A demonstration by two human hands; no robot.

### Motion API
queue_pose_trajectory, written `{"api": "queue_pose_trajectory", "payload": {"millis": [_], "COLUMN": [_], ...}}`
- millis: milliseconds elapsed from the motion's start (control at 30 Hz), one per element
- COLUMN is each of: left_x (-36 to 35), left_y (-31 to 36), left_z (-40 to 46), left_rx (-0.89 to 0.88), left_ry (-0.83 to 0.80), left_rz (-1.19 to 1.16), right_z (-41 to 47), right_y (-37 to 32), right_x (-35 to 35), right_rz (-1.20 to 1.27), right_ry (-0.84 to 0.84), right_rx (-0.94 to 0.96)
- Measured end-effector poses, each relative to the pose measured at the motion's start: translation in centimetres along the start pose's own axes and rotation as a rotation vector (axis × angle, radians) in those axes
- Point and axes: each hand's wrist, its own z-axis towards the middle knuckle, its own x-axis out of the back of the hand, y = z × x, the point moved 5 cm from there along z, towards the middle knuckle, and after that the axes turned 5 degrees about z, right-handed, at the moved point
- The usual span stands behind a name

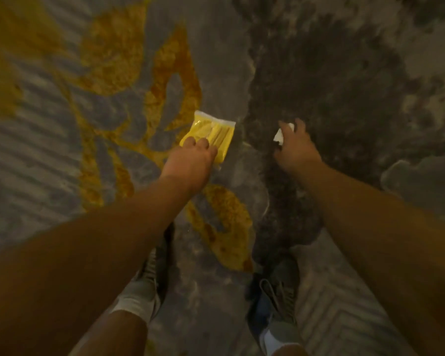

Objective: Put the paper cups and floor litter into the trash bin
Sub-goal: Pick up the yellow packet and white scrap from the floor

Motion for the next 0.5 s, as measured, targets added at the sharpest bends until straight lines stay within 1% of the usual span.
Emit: {"api": "queue_pose_trajectory", "payload": {"millis": [100,167,267,367,500], "left_x": [-2.1,-2.8,-2.7,-1.6,2.7], "left_y": [-0.3,-0.4,-0.1,0.1,-0.4], "left_z": [1.8,2.5,2.3,0.5,-4.2], "left_rx": [-0.030,-0.036,-0.047,-0.068,-0.062], "left_ry": [0.001,-0.008,-0.031,-0.054,-0.076], "left_rz": [0.010,-0.005,-0.028,-0.028,-0.072], "right_z": [2.8,3.8,4.0,2.2,-3.8], "right_y": [-0.6,-0.8,-1.1,-2.3,-4.9], "right_x": [-2.3,-3.1,-3.5,-3.3,-1.1], "right_rz": [-0.109,-0.167,-0.183,-0.168,-0.076], "right_ry": [-0.008,0.011,0.023,-0.036,-0.157], "right_rx": [0.041,0.027,0.024,0.099,0.123]}}
